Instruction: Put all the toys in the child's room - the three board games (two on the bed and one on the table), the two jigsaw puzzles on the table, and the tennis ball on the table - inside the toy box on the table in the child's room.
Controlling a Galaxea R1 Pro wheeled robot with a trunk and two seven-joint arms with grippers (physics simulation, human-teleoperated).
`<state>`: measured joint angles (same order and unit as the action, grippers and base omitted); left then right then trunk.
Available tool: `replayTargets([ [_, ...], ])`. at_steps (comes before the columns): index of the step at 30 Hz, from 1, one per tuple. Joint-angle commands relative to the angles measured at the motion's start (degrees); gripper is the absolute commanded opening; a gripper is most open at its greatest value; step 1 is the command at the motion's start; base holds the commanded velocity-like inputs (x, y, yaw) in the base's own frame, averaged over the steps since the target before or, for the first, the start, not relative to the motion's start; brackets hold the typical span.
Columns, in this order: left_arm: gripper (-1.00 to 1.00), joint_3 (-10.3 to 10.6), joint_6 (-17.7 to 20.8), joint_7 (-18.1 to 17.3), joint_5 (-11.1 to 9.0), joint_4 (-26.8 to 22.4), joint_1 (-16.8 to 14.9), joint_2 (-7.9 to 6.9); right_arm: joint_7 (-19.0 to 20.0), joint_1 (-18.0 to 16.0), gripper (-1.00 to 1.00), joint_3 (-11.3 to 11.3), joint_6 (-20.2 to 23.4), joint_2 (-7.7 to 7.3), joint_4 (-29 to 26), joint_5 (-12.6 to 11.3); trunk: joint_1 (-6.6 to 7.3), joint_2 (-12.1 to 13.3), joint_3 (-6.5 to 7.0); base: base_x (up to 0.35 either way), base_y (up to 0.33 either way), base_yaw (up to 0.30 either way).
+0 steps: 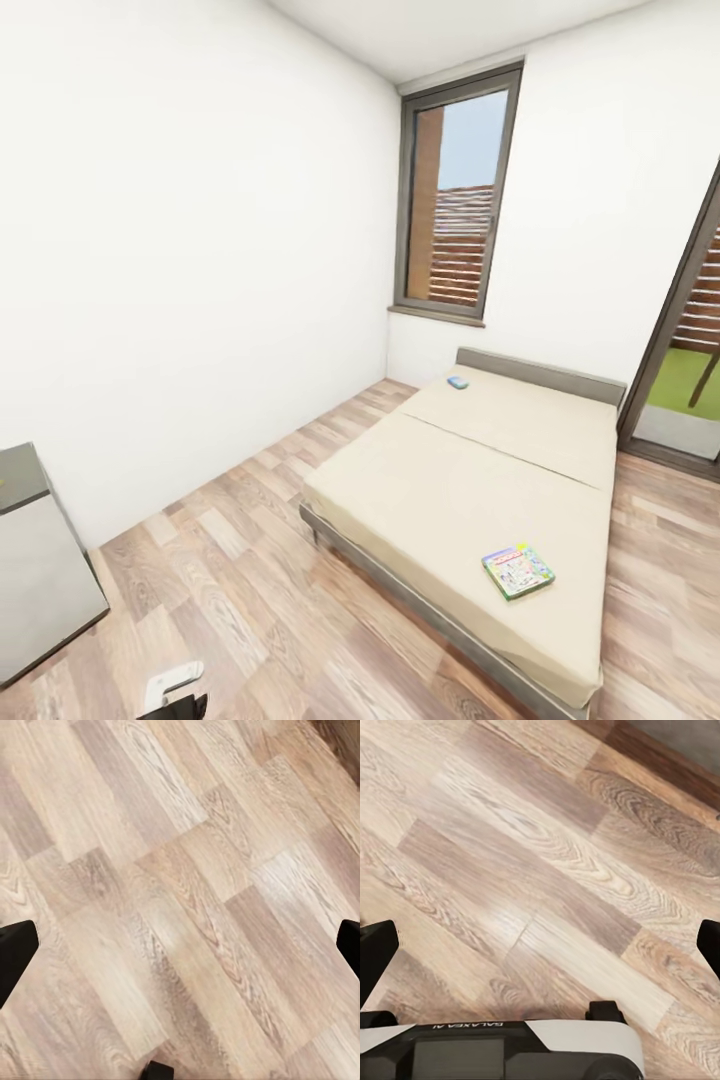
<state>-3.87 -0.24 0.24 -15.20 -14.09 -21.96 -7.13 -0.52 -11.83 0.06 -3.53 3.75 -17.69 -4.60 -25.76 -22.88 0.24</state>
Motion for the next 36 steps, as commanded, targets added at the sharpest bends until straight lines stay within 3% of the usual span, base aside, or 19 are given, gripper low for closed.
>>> replayTargets([
  [1,1.00,-0.2,0.0,0.0,-0.2,0.0,0.0,0.02,-0.1,0.0,1.00,0.0,-0.2,0.14,0.0,-0.5,-0.02,0.0,0.00,0.000,0.000,0.240],
  [11,1.00,-0.1,-0.1,0.0,0.1,0.0,0.1,0.12,-1.3,0.0,1.00,0.0,-0.3,1.43,0.0,-0.3,-0.02,0.0,0.21,0.000,0.000,0.270],
  [22,1.00,-0.1,-2.3,0.0,0.3,0.0,0.2,0.18,-4.0,0.0,1.00,0.0,-0.2,1.60,0.0,-0.3,-0.02,0.0,0.46,0.000,0.000,0.281],
  [36,1.00,-0.1,-3.2,0.0,0.3,0.0,0.2,0.18,-4.2,0.0,1.00,0.0,-0.3,1.61,0.0,-0.3,-0.02,0.0,0.77,0.008,0.000,0.282],
])
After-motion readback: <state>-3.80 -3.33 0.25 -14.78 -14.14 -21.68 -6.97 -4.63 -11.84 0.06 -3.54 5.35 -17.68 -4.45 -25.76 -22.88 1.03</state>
